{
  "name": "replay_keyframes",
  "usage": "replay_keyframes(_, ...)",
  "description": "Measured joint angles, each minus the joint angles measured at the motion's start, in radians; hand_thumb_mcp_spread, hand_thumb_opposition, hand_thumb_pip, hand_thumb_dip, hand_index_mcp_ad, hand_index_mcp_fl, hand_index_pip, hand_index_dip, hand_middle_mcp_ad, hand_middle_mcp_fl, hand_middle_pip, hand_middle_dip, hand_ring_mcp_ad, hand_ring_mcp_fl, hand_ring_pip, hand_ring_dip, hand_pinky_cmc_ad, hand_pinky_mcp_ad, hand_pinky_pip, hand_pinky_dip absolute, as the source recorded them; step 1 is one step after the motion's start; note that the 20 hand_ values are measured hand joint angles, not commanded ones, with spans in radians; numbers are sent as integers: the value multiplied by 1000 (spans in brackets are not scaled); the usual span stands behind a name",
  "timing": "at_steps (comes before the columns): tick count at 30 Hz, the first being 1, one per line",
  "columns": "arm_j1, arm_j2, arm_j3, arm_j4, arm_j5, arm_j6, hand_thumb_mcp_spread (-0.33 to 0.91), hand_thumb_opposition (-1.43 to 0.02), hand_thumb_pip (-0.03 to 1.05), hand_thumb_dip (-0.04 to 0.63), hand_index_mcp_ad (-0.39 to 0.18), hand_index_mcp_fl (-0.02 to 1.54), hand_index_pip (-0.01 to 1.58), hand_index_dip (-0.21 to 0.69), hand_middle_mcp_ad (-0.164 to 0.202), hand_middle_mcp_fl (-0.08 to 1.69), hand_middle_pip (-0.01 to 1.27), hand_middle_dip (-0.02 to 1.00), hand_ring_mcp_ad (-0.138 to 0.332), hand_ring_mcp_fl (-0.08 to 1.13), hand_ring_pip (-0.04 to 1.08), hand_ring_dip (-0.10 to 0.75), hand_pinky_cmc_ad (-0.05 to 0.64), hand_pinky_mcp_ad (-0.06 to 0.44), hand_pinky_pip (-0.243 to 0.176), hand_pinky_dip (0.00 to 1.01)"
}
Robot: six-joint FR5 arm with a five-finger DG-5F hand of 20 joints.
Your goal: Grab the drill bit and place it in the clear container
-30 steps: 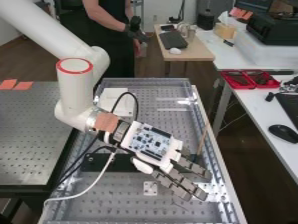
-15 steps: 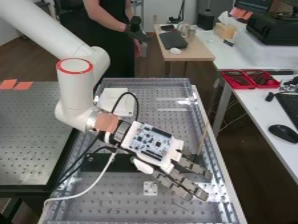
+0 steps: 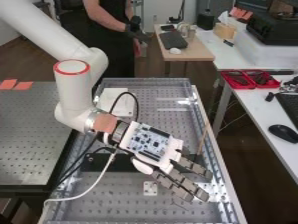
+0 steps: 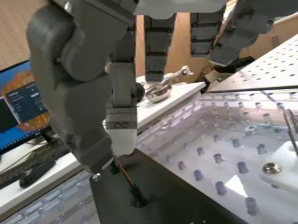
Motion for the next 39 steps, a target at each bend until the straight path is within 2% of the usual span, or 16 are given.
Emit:
replay_keyframes(8,0,16,-4,14,1,-14,543,-953,433,253,-150,923,1154,93,0,260,143,140,197,16,96,-28,307,134,-89,192)
replay_keyframes(19,2,70,-21,46,-11,-53,543,-955,429,253,-150,934,1127,93,3,262,143,140,194,26,89,-26,307,136,-89,192)
replay_keyframes(28,16,150,-72,111,-34,-85,543,-956,429,250,-150,937,1121,94,3,262,140,138,195,26,89,-26,307,136,-89,192)
replay_keyframes(37,59,249,-135,185,-102,-119,545,-960,429,250,-150,939,1119,98,3,264,143,140,195,26,89,-26,305,136,-89,192)
replay_keyframes(39,67,264,-144,196,-144,-122,545,-960,429,253,-150,939,1117,96,3,265,143,140,195,28,89,-26,305,136,-89,192)
